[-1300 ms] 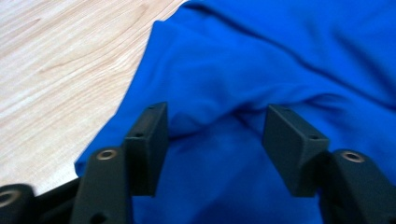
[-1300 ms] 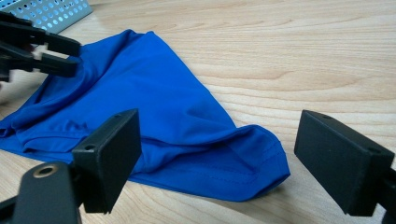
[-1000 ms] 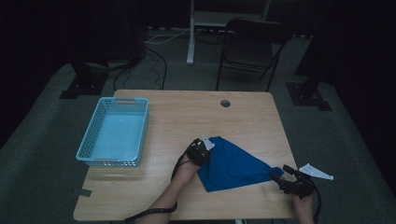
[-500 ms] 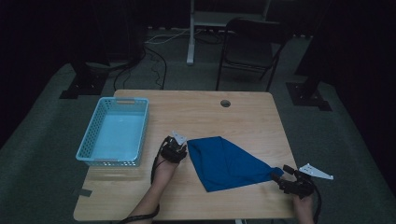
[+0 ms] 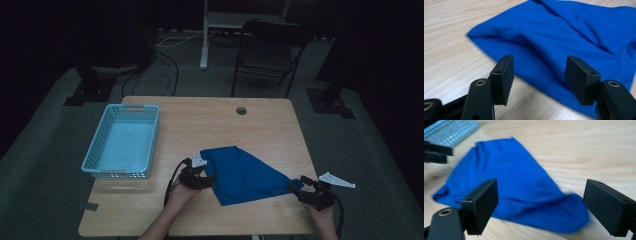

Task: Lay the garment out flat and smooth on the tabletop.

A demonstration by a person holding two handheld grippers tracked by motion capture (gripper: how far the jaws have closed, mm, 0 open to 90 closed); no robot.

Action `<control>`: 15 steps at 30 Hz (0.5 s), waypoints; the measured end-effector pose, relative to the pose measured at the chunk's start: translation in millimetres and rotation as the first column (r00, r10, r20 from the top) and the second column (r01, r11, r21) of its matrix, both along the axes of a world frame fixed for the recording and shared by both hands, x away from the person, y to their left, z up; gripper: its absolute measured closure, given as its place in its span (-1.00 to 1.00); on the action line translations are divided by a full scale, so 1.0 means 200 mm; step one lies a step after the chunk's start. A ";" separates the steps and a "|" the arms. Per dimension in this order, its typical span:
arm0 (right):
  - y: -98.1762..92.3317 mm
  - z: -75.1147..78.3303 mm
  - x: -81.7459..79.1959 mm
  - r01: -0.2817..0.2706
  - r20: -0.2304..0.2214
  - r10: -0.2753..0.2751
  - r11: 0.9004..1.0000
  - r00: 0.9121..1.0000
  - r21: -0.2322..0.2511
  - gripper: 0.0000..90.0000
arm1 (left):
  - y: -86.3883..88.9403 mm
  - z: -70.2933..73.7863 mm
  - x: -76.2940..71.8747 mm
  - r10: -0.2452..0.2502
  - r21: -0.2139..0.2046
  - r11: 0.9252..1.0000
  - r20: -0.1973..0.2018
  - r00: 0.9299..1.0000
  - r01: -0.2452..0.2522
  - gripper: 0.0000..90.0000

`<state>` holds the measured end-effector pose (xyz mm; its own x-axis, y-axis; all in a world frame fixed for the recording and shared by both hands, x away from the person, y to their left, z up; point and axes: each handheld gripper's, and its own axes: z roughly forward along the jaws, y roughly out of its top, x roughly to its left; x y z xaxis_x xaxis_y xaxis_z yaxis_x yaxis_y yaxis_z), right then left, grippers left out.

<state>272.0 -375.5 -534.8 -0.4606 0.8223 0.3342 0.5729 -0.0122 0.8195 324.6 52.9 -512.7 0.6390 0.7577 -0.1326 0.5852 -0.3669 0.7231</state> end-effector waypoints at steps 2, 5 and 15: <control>0.08 0.05 0.00 -0.059 0.027 0.060 0.998 0.998 -0.036 -0.72 | -0.04 -0.01 0.00 -0.014 0.007 1.000 -0.009 1.000 0.014 -0.12; 0.23 0.12 0.01 -0.143 0.049 0.147 0.987 0.988 -0.077 -0.70 | -0.08 -0.03 0.00 -0.034 -0.002 0.999 -0.038 0.999 0.034 -0.12; 0.61 0.11 0.11 -0.333 0.002 0.341 0.920 0.940 -0.207 -0.54 | -0.19 -0.09 -0.07 -0.092 0.007 0.996 -0.107 0.990 0.093 -0.07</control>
